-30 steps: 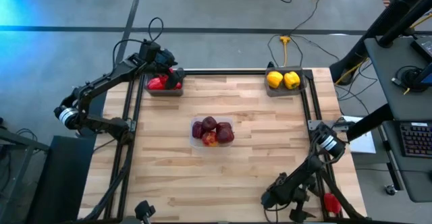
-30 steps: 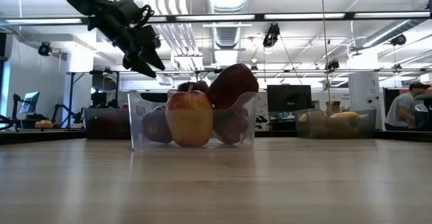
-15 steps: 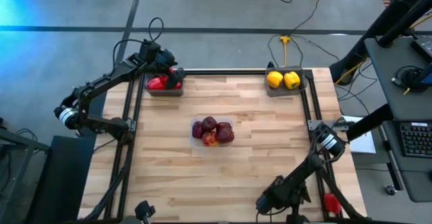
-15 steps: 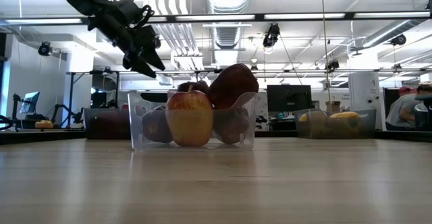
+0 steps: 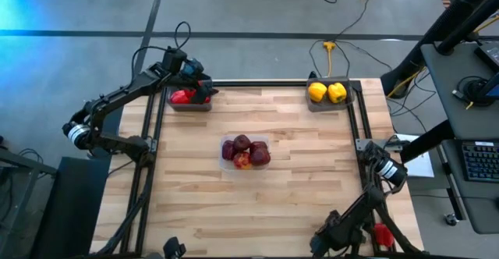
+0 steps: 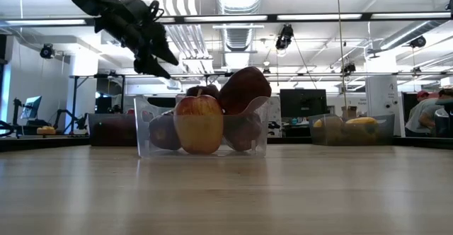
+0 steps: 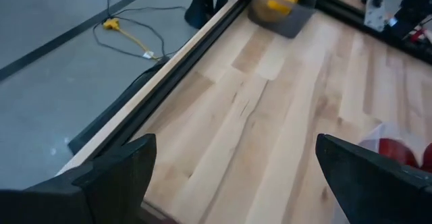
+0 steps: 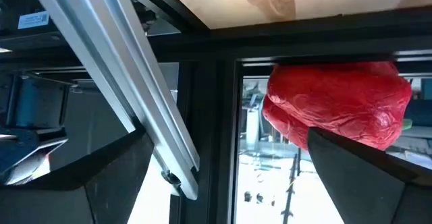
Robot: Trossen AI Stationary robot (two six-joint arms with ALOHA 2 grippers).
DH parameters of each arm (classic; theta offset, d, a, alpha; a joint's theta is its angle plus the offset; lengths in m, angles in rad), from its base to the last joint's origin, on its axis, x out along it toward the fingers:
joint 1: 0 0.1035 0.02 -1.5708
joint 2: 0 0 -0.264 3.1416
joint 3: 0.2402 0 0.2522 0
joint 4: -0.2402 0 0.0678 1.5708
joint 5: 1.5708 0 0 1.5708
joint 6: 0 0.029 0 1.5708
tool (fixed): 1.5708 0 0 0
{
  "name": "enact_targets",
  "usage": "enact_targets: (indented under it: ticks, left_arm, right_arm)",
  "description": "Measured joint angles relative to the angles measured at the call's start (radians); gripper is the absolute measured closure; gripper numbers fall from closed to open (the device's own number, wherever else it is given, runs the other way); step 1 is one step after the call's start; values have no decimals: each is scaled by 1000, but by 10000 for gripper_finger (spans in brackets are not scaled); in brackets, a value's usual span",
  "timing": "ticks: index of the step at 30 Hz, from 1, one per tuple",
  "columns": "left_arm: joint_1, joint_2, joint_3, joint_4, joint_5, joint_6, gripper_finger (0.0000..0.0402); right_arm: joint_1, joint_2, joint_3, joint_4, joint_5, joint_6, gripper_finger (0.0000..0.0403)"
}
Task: Sort produce into baskets
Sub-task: Put the red bell pepper into the left black bin
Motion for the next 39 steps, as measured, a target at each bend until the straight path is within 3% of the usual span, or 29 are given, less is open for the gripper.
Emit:
enact_targets:
  ticks: [6, 13, 15, 19, 26, 39]
  left_arm:
    - [-41, 0, 0, 69, 0, -42, 14]
    - [-74, 0, 0, 129, 0, -68, 14]
    - [-76, 0, 0, 135, 0, -76, 14]
    - [-77, 0, 0, 136, -2, -80, 14]
    - [-77, 2, -1, 138, -2, -77, 14]
    - [-79, 2, -45, 138, 0, -53, 14]
  right_arm:
    - [-11, 2, -7, -15, -2, 30, 21]
    - [-33, 2, -38, -108, -18, -121, 21]
    - [-39, 0, -57, -139, 93, -124, 21]
    - [-66, 1, -72, -187, 167, -195, 21]
    - [-71, 4, -73, -191, 71, -249, 21]
    - [6, 57, -54, -156, 29, -253, 21]
